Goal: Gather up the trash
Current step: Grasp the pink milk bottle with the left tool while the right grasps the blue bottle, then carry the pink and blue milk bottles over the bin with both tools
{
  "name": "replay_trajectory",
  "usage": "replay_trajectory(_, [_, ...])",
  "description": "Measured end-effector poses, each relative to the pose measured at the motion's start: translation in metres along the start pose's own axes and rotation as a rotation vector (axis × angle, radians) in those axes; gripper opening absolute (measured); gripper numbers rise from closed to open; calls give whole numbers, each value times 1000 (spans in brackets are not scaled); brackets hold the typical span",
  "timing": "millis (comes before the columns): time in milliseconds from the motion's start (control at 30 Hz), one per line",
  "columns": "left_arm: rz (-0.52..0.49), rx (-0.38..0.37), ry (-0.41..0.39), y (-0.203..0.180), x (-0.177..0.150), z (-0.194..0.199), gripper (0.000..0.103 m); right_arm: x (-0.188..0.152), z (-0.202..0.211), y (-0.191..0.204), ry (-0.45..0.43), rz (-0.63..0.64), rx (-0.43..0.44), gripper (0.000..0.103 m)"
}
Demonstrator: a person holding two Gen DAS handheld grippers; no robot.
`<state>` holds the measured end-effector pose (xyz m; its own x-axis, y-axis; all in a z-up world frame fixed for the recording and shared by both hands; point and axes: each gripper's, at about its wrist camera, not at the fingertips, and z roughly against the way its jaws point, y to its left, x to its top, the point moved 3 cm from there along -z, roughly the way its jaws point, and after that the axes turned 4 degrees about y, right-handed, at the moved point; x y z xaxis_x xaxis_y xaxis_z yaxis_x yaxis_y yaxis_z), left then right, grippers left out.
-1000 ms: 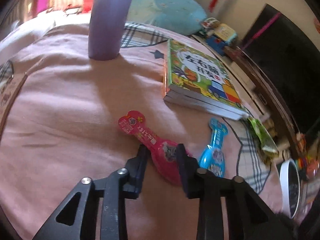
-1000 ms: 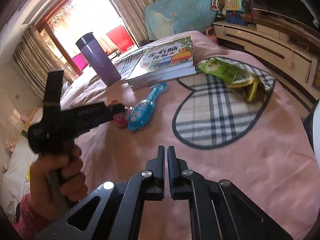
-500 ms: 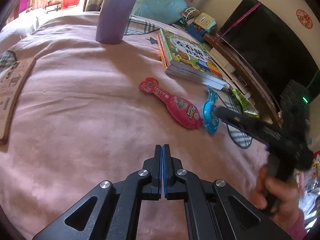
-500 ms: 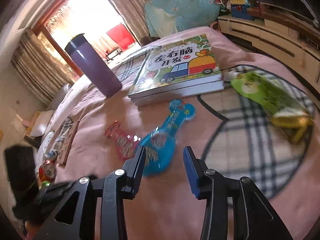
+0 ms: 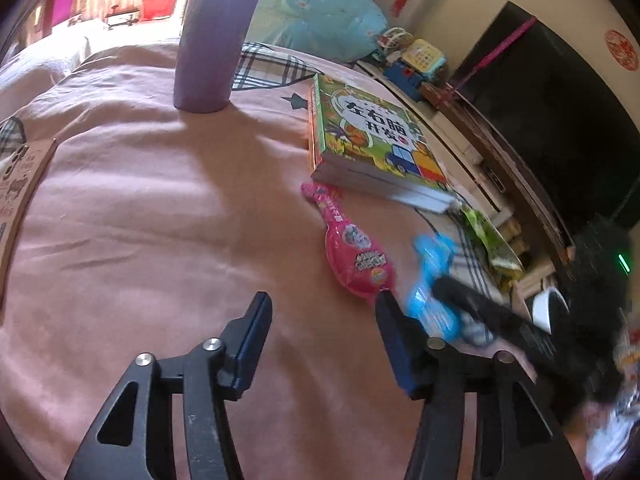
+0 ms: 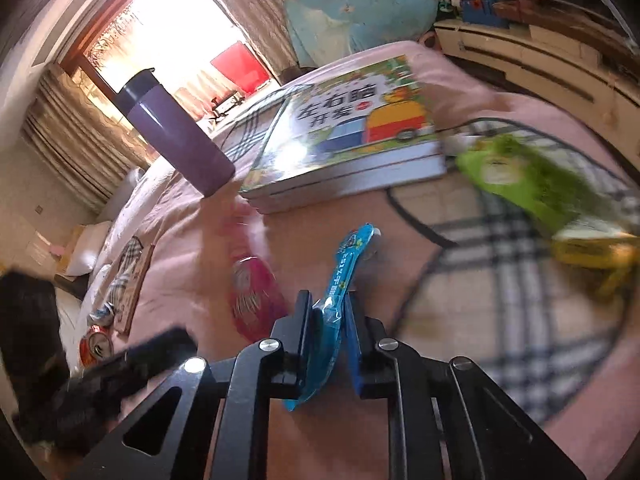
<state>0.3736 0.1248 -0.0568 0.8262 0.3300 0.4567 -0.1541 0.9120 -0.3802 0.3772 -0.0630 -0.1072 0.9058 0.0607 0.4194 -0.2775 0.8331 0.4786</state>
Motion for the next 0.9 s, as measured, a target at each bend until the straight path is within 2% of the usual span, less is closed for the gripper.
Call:
replay_trajectory(200, [-24, 53, 21, -24, 15, -37, 59, -21, 46, -33, -19, -35, 6, 15])
replay_trajectory(300, [-98, 128, 2, -41, 21, -54, 55, -34, 68, -52, -29, -52, -21, 15])
replay_trajectory(333, [-121, 157, -4, -46, 21, -58, 47, -36, 71, -55, -32, -53, -33, 15])
replay_trajectory(400, [-141, 176, -9, -51, 20, -61, 46, -42, 76, -63, -34, -54, -68, 15])
replay_trajectory(500, [-153, 162, -6, -55, 15, -60, 46, -48, 74, -67, -28, -58, -68, 16])
replay_trajectory(533, [-158, 150, -2, -56, 11, -58, 45, -49, 74, -66, -33, -58, -69, 22])
replay_trajectory(667, [-187, 104, 11, -61, -13, -42, 45, -57, 68, -60, -29, -58, -61, 29])
replay_trajectory(800, [-234, 38, 38, -70, -47, -26, 45, -65, 68, -55, -51, -45, -62, 29])
replay_trajectory(900, [-271, 2, 63, -78, -69, -20, 45, -69, 70, -54, -64, -42, -60, 25])
